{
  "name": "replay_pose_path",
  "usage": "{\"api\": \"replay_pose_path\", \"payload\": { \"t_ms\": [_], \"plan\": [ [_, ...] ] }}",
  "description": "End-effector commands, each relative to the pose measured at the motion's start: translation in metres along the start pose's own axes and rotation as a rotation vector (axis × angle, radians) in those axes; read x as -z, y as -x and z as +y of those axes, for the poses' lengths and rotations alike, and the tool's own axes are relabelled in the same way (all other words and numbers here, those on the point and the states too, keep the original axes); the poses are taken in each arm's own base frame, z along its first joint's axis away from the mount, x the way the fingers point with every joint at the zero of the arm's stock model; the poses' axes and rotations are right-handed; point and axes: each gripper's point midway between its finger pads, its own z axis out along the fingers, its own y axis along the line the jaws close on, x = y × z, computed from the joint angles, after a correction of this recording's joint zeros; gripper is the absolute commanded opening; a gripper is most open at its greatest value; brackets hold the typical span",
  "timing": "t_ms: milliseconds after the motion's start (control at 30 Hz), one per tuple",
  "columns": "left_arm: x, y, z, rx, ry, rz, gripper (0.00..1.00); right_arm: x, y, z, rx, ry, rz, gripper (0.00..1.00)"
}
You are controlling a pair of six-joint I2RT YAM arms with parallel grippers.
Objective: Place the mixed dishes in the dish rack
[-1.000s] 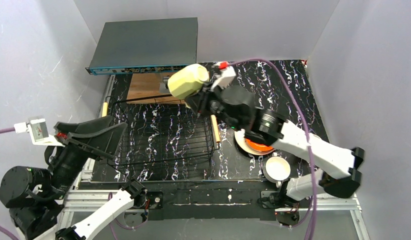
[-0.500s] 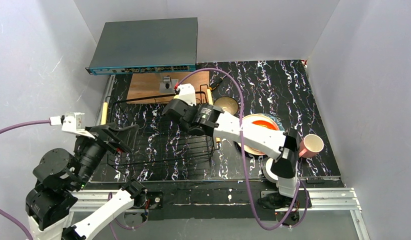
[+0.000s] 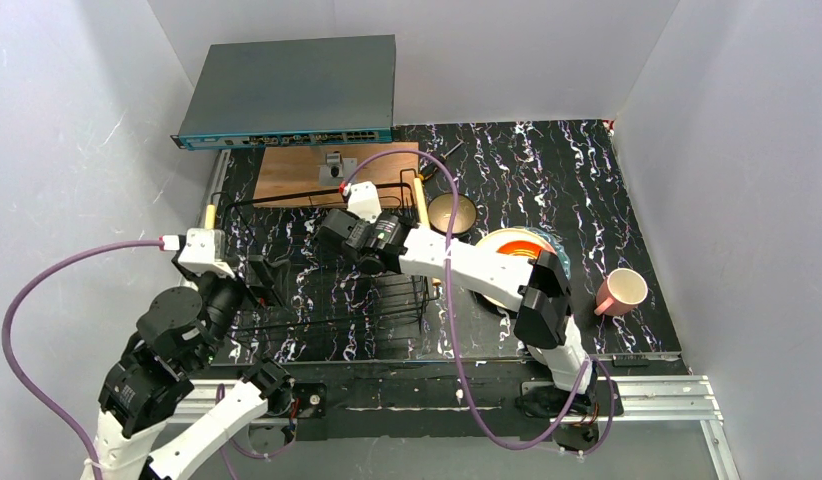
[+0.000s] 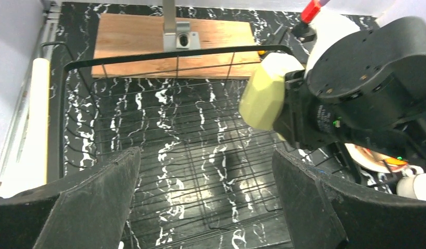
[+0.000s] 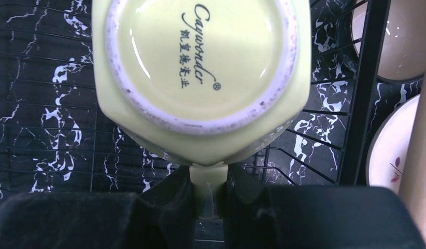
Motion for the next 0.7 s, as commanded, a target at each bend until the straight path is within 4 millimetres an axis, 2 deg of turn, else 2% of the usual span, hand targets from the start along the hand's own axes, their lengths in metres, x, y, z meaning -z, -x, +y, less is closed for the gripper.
{"api": "replay_pose_path", "payload": {
  "t_ms": [0, 133, 233, 467, 667],
  "plan": [
    [-0.005, 0.0, 0.022, -0.044, 0.101, -0.074, 0.98, -0.001, 0.028, -0.004, -0.112, 0.01, -0.069, 0.01],
    [-0.015, -0.021, 0.023, -0.081, 0.099, -0.065, 0.98, -0.013, 0.02, -0.007, -0.114, -0.034, -0.038, 0.01],
    [-0.018, -0.029, 0.025, -0.087, 0.099, -0.079, 0.98, -0.02, 0.015, -0.013, -0.117, -0.072, -0.02, 0.01],
    [-0.018, -0.033, 0.034, -0.109, 0.131, -0.115, 0.98, -0.038, 0.007, -0.021, -0.113, -0.103, 0.0, 0.02],
    [-0.022, -0.041, 0.03, -0.115, 0.114, -0.105, 0.98, -0.052, 0.005, -0.027, -0.131, -0.127, 0.016, 0.02]
  ]
}}
